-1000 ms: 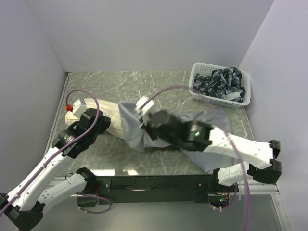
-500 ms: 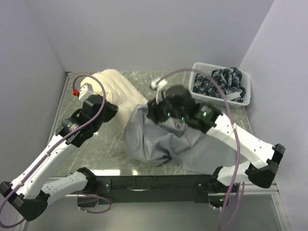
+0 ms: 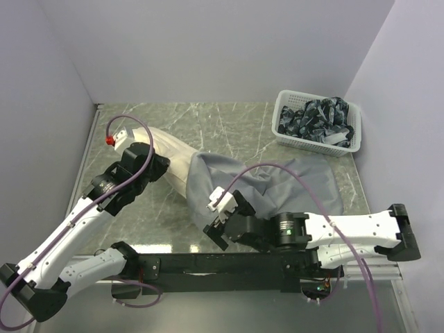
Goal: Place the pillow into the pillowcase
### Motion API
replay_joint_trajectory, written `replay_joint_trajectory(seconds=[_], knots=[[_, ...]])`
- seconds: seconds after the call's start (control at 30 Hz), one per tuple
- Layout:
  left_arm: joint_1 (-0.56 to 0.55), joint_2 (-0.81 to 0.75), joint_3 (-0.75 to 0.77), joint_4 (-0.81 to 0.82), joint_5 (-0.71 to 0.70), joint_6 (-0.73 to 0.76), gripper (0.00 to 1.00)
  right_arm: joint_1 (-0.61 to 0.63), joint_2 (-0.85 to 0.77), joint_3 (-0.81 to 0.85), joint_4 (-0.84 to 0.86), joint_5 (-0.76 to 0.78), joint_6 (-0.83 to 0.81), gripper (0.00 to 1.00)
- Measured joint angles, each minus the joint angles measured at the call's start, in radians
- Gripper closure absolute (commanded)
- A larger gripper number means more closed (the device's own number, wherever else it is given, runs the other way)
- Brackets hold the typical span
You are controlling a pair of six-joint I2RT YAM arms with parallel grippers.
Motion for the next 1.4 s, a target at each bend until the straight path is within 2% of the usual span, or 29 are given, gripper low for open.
replay_joint_trajectory(seconds=[0.23,0.3,0.33,0.37,0.4,0.43,0.47,0.63,0.73,0.77,0.83,0.87,0.97,1.03,1.13,1.23,1.3,1.33,1.37,1.4], knots=[[0.0,-0.028,-0.011,-0.004,0.003,-0.004,0.99,-0.001,0.194,-0.02,0.009,0.239,0.057,0.01],[0.0,-0.035,-0.012,-0.007,0.005,-0.004,0.99,-0.012,0.235,-0.019,0.016,0.266,0.05,0.11],[0.0,-0.037,-0.013,-0.009,0.004,-0.004,0.99,-0.017,0.251,-0.017,0.017,0.278,0.042,0.19],[0.0,-0.041,-0.014,-0.009,0.004,-0.004,0.99,-0.022,0.262,-0.014,0.018,0.285,0.033,0.58],[0.0,-0.043,-0.015,-0.009,0.003,-0.003,0.99,-0.029,0.27,-0.01,0.02,0.285,0.021,0.76],[0.0,-0.047,-0.016,-0.009,0.003,-0.003,0.99,-0.036,0.271,-0.007,0.021,0.283,0.002,0.93],[0.0,-0.051,-0.016,-0.011,0.005,-0.003,0.99,-0.044,0.27,-0.002,0.024,0.283,-0.005,1.0],[0.003,-0.08,-0.017,-0.015,-0.01,-0.003,0.98,-0.101,0.208,0.084,-0.029,0.195,-0.078,1.0],[0.005,-0.108,-0.016,-0.014,-0.016,-0.003,0.82,-0.174,0.129,0.189,-0.114,0.047,-0.109,1.0],[0.005,-0.115,-0.015,-0.012,-0.016,-0.004,0.65,-0.219,0.107,0.239,-0.147,-0.023,-0.117,1.0],[0.005,-0.121,-0.003,-0.005,-0.009,-0.002,0.41,-0.32,0.074,0.315,-0.178,-0.133,-0.122,1.0],[0.004,-0.121,0.007,0.004,-0.004,0.0,0.24,-0.395,0.06,0.348,-0.188,-0.217,-0.126,1.0],[-0.003,-0.111,0.052,0.035,0.011,0.015,0.04,-0.657,0.058,0.39,-0.193,-0.491,-0.119,1.0],[-0.006,-0.094,0.093,0.049,0.005,0.044,0.02,-0.819,0.103,0.391,-0.187,-0.684,-0.099,1.0],[-0.005,-0.047,0.173,0.068,-0.013,0.106,0.01,-0.975,0.259,0.416,-0.164,-0.859,-0.073,1.0],[-0.006,0.018,0.251,0.09,-0.06,0.162,0.01,-1.051,0.488,0.509,-0.124,-0.961,-0.031,1.0],[-0.002,0.048,0.256,0.1,-0.114,0.18,0.01,-1.078,0.615,0.598,-0.082,-0.972,-0.008,0.98],[0.006,0.059,0.244,0.103,-0.134,0.186,0.01,-1.088,0.66,0.634,-0.069,-0.956,-0.002,0.85],[0.023,0.067,0.22,0.106,-0.147,0.19,0.01,-1.093,0.694,0.663,-0.065,-0.927,0.004,0.79],[0.054,0.071,0.183,0.121,-0.139,0.196,0.01,-1.095,0.719,0.684,-0.069,-0.897,0.009,0.68]])
